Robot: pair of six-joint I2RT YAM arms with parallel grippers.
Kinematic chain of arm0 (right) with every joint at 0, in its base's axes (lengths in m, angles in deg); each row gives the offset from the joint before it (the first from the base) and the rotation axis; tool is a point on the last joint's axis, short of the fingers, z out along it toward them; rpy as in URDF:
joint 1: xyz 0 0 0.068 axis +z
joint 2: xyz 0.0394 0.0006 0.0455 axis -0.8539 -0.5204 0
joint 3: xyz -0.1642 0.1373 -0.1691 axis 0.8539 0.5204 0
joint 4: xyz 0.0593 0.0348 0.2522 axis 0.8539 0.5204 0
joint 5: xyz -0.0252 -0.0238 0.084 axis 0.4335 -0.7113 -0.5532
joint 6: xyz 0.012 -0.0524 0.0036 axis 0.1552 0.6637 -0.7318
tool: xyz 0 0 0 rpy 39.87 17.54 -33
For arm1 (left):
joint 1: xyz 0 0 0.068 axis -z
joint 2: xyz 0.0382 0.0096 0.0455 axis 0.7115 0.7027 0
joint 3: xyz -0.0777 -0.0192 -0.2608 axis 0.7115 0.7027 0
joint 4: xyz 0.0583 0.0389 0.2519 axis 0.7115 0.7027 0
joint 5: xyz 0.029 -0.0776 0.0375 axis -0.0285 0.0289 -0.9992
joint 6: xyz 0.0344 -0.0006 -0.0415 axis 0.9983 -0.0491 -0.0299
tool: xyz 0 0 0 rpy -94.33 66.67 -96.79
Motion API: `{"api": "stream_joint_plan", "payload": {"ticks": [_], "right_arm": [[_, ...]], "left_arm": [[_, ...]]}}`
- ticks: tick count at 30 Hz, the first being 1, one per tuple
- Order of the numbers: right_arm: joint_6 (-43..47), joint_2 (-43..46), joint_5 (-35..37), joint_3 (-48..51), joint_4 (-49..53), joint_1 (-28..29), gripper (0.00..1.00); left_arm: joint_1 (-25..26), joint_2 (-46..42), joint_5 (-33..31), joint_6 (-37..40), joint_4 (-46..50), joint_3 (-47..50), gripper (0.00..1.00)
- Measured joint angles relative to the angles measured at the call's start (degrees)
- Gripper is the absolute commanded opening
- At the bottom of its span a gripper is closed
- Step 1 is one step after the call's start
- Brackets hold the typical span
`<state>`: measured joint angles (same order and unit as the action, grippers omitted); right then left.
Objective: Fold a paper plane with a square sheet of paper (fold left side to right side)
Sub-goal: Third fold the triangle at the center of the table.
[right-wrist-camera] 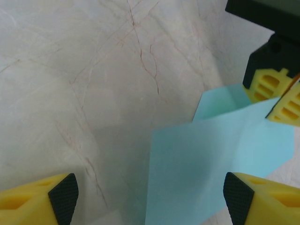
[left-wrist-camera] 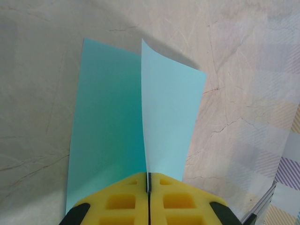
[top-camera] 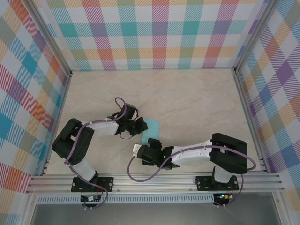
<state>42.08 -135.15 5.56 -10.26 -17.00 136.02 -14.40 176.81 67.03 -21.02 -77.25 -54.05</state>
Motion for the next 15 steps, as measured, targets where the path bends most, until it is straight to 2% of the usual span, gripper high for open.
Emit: {"api": "stream_joint_plan", "payload": {"ticks": [15], "right_arm": [[3.15, -3.26, 3.43, -1.73, -4.28, 0.37, 0.44]], "left_arm": [[0.00, 0.00, -0.13, 0.02, 0.02, 0.00, 0.04]]}}
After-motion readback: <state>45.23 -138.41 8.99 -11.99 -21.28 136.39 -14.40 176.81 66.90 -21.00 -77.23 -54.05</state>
